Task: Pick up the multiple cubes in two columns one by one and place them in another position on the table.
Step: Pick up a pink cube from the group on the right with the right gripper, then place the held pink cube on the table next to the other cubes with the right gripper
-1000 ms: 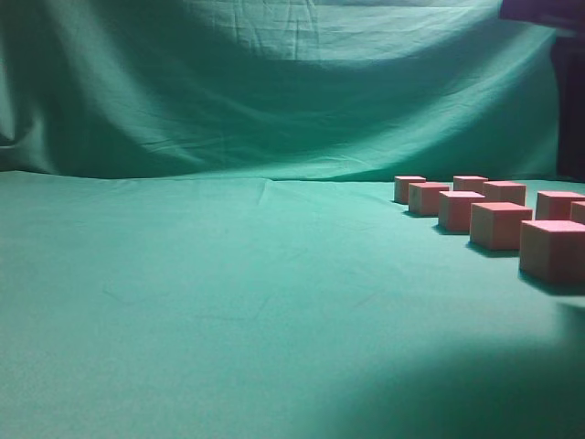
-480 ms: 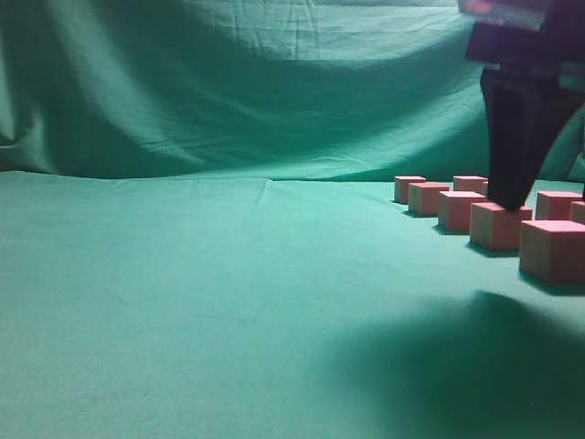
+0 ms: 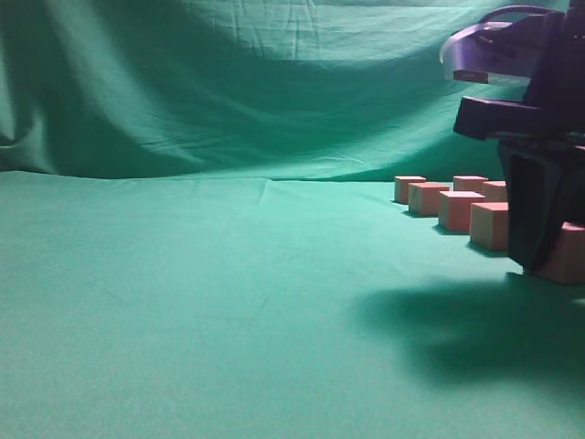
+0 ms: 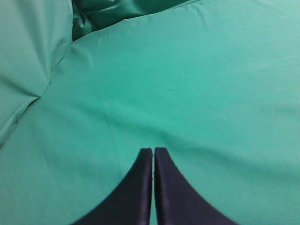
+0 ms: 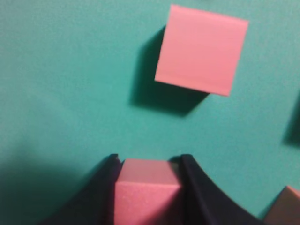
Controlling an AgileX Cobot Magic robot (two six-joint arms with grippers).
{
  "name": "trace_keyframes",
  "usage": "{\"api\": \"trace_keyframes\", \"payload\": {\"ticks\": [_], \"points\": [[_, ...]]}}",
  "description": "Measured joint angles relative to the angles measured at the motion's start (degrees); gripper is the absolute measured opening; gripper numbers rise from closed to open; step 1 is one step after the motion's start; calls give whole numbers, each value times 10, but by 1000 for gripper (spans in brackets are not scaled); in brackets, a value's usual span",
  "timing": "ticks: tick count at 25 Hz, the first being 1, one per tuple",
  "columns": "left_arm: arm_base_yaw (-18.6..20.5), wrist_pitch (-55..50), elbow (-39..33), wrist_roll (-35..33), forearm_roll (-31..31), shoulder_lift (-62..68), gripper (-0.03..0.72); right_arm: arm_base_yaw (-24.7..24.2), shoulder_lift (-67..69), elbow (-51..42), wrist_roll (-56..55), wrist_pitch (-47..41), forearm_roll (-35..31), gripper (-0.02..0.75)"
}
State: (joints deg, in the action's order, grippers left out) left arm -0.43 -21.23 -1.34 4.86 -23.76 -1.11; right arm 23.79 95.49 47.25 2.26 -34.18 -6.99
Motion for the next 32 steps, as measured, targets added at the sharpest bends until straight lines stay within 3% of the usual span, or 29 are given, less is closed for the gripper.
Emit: {"api": "trace_keyframes", "payload": {"ticks": [5, 11, 17, 25, 32], "points": [[0, 0, 0, 0, 0, 0, 0, 1, 1, 29, 5, -63, 0, 251], [0, 0, 0, 0, 0, 0, 0, 18, 3, 177, 90, -228, 0, 251], [0, 0, 0, 0, 0, 0, 0, 52, 23, 302, 179, -212, 0, 251], [0, 0, 0, 0, 0, 0, 0, 54, 165, 437, 227, -240, 3, 251], [0, 0, 0, 0, 0, 0, 0, 54, 253, 501, 231, -240, 17, 251]]}}
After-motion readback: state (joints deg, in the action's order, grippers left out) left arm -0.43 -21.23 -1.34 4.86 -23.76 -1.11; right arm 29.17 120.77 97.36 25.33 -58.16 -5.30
